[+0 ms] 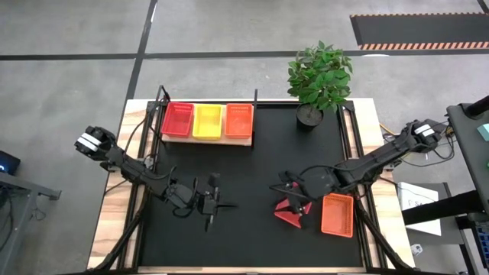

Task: Stack baskets on shelf by color
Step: Stack the red bin on top of the other red bins on the shelf

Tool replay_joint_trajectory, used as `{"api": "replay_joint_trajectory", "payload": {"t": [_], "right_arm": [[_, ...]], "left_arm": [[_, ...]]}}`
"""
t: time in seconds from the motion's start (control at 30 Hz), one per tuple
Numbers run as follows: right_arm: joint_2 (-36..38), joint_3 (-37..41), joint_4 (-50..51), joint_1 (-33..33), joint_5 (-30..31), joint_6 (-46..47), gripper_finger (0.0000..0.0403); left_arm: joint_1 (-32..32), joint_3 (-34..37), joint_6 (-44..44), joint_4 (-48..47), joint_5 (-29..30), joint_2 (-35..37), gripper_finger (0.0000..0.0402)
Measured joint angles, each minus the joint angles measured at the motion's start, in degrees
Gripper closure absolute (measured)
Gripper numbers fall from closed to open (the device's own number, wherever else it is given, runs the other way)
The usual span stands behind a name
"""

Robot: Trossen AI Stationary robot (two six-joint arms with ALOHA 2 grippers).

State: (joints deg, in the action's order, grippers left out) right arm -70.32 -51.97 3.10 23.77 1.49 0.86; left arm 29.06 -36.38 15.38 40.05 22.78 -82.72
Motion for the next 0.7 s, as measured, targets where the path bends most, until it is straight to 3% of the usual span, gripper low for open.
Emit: {"api": "replay_joint_trajectory", "payload": {"t": [0.33,0.7], "right_arm": [[-3.1,-6.7,12.3,0.6,0.0,10.1,0.0330],[-12.7,-15.9,28.7,5.9,0.0,20.0,0.0324]], "left_arm": [[0.0,0.1,0.5,-0.6,0.2,2.0,0.0402],[0.1,0.2,1.5,-13.2,1.5,10.8,0.0402]]}}
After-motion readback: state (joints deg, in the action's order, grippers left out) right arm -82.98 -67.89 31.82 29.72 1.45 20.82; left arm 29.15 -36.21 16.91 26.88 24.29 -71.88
